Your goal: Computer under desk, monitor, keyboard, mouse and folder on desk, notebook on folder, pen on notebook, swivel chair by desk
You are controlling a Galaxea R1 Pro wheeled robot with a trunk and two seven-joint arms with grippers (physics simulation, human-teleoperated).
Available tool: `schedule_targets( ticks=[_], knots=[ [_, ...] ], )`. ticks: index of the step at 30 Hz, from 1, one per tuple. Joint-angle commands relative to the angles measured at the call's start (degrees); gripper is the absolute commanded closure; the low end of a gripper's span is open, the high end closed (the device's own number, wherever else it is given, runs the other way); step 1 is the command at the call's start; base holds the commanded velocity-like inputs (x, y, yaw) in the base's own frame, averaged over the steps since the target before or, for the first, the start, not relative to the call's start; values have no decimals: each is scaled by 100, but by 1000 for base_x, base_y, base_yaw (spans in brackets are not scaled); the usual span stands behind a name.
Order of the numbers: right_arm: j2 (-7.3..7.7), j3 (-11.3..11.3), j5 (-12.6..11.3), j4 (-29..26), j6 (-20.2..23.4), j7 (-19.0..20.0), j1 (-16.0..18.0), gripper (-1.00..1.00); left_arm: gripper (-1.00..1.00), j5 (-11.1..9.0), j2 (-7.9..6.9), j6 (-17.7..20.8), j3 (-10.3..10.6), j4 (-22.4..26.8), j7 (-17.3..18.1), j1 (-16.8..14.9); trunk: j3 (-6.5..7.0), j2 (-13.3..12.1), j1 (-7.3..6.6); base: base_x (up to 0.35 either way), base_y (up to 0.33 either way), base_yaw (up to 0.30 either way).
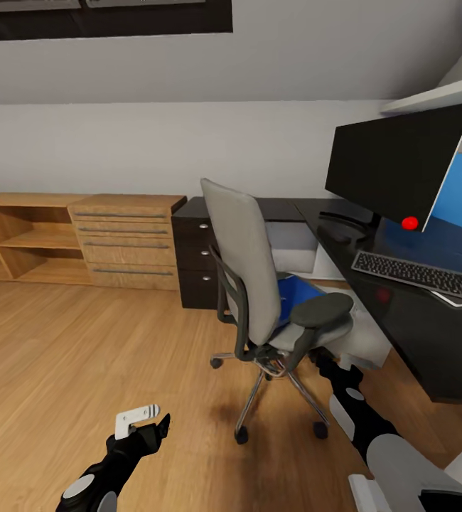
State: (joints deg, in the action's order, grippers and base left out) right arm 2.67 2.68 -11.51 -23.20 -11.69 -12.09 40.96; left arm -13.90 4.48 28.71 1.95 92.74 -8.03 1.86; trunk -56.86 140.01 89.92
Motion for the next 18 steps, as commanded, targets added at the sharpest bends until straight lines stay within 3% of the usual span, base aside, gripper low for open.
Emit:
schedule_targets(
  ticks=[1,12,18],
  knots=[
    [-1,-12,-61,5,-105,2,1,-100,-100,-60,0,21,2,8,-50,-1,-4,2,-1,3,0,263],
    [-30,-22,-62,10,-184,-3,0,-100,-100,-60,0,22,-54,8,-49,-1,-4,2,-1,-1,0,273],
    [-38,-18,-62,11,-184,2,0,-100,-100,-60,0,21,-54,8,-51,-1,-4,2,-1,-199,78,275]
  ],
)
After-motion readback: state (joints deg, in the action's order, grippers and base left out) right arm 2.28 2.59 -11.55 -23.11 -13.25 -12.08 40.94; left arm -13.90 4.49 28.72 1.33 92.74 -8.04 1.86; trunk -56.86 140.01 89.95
